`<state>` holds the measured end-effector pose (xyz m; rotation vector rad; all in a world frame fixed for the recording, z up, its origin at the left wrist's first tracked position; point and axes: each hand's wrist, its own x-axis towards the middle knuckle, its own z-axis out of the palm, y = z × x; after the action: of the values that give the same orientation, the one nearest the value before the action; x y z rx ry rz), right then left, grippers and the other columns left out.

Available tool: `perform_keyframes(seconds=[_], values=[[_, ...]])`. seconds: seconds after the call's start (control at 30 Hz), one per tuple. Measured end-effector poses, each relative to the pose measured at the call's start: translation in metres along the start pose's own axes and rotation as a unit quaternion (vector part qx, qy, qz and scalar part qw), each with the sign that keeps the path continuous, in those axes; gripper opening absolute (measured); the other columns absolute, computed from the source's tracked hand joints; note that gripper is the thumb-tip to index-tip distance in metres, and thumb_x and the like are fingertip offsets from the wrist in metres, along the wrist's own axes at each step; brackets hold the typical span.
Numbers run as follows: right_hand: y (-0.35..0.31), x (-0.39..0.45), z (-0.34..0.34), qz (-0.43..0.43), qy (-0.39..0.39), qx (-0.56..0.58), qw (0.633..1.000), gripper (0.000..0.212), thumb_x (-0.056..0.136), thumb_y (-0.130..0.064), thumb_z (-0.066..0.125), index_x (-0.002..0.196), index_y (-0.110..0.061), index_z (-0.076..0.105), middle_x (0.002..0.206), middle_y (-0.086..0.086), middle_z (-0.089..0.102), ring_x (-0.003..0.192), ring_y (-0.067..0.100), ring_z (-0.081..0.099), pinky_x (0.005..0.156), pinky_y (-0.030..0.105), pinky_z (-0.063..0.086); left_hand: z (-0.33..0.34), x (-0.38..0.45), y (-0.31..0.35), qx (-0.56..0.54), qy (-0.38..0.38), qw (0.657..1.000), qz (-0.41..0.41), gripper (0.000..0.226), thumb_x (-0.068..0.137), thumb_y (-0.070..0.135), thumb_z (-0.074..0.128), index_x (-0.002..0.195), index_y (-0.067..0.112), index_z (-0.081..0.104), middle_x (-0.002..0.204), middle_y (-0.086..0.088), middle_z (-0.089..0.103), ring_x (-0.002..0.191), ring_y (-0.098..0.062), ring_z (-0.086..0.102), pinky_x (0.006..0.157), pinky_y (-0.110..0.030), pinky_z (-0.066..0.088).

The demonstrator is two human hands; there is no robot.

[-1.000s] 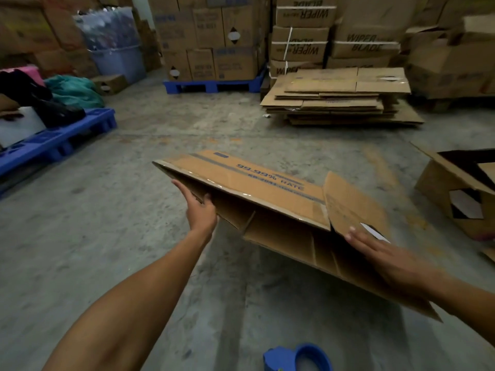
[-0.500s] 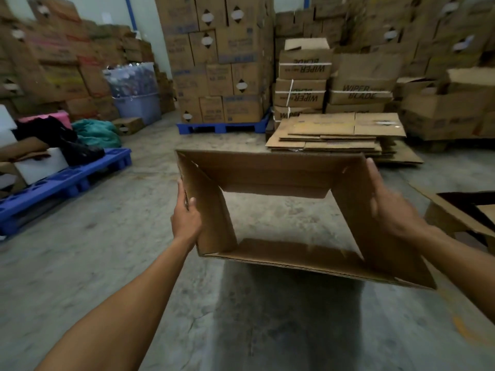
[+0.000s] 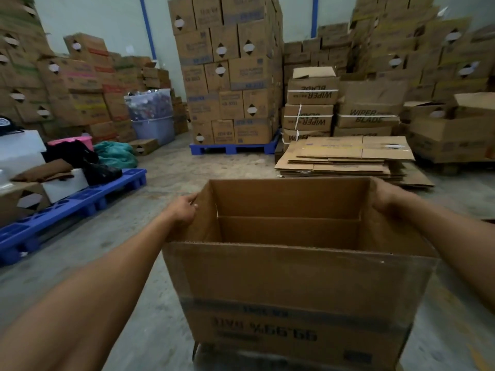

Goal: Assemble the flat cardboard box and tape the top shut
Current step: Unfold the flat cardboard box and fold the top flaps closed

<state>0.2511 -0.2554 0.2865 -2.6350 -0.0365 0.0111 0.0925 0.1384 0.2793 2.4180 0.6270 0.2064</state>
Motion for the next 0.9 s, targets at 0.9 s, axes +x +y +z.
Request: perform_keyframes(seconds=[0.9], values=[[-0.002,0.040,0.051,0.015,-0.060,-0.052,0.997,0.072,0.098,-0.038,0.050,0.156,-0.032,0.008,0.161,0.020,-0.003,0.145,0.045,0.013,0.117,0.056,0.019,0.049,0.011,-0.024,0.110,0.042,0.992,0.039,0.067,0.097,0.051,0.041,0.154,0.023,0.018,0.145,-0.017,0.047,0.128,-0.034,0.050,0.105,-0.050,0.041]])
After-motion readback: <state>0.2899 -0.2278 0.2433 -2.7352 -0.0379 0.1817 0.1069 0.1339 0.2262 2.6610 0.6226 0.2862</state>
